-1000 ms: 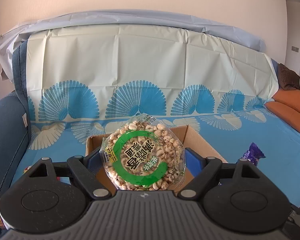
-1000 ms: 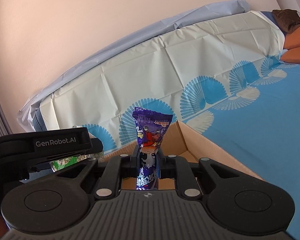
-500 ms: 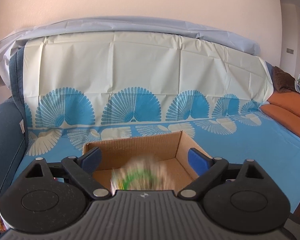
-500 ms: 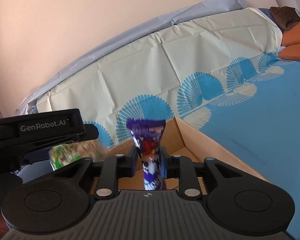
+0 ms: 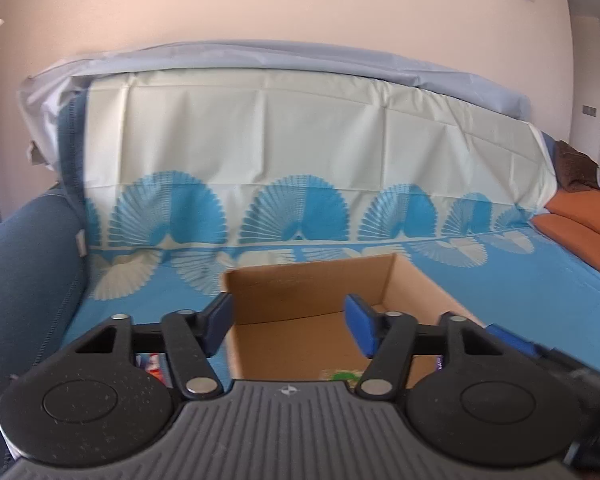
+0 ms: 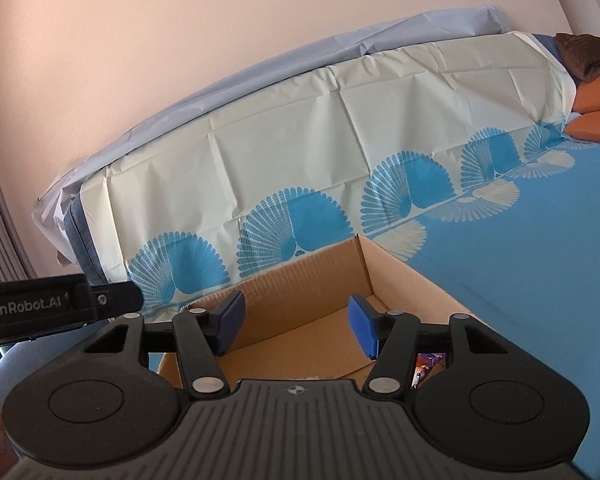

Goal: Organize snacks
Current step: 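Move both open tools back toward the snack pile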

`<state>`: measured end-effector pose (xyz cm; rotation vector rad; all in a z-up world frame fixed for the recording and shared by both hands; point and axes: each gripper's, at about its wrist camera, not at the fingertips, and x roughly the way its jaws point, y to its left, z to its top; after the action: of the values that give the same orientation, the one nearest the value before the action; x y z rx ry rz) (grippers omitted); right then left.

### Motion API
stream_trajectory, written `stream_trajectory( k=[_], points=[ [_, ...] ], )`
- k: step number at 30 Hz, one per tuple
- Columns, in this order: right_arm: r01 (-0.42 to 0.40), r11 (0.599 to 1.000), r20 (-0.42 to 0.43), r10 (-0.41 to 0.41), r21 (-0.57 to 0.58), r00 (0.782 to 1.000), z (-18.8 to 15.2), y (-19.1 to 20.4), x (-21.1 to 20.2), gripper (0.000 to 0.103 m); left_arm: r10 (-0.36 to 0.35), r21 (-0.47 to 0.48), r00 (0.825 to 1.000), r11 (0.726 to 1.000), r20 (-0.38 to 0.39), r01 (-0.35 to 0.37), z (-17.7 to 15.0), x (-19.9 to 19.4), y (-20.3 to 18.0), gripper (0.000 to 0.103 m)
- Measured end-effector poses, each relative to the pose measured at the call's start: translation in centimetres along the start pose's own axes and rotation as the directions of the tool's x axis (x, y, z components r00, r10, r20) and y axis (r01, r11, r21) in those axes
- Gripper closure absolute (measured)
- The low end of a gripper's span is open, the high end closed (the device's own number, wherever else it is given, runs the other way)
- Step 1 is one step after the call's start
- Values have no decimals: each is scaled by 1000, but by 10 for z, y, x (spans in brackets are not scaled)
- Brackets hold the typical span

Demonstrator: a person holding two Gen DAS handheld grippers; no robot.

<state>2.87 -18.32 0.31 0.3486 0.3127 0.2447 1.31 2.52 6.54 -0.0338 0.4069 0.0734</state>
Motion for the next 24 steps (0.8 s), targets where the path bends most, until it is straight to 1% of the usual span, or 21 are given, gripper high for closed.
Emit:
stream_trajectory(
  k=[2,5,7,9,12,13,14,16,18,20,24],
  points=[
    [-2,1000,-1,2,-20,1000,-1,4,-2,44,24,-3,1000,1000,-13,-24,-10,-3,22,53],
    [-7,999,-2,7,-48,1000,-2,9,-6,44,73,14,996,997,-50,-73,-27,-5,62,64],
    [-12,998,-5,12,-68,1000,-3,14,-8,44,108,42,992,994,-62,-105,-36,-8,93,66],
    [-20,996,-9,19,-88,1000,-5,18,-11,44,144,69,988,988,-62,-139,-45,-12,122,66],
    [-31,992,-15,29,-120,999,-8,28,-14,45,199,73,977,978,-79,-193,-64,-19,165,66],
    [-35,991,-17,33,-131,999,-9,32,-14,45,215,55,972,976,-99,-210,-72,-20,177,66],
    [-39,989,-21,37,-140,999,-11,36,-15,46,209,-16,969,977,-128,-213,-74,-22,191,67],
    [-52,986,-32,47,-159,998,-13,45,-15,48,208,-114,972,969,-107,-219,-74,-30,210,67],
    [-70,981,-42,64,-182,997,-16,57,-16,50,214,-148,967,961,-139,-234,-76,-30,220,67],
    [-96,972,-49,87,-216,995,-20,71,-18,51,215,-180,965,954,-149,-241,-76,-30,226,67],
    [-156,945,-82,137,-287,987,-32,100,-16,58,192,-199,966,954,-170,-225,-74,-27,230,67]
  ],
)
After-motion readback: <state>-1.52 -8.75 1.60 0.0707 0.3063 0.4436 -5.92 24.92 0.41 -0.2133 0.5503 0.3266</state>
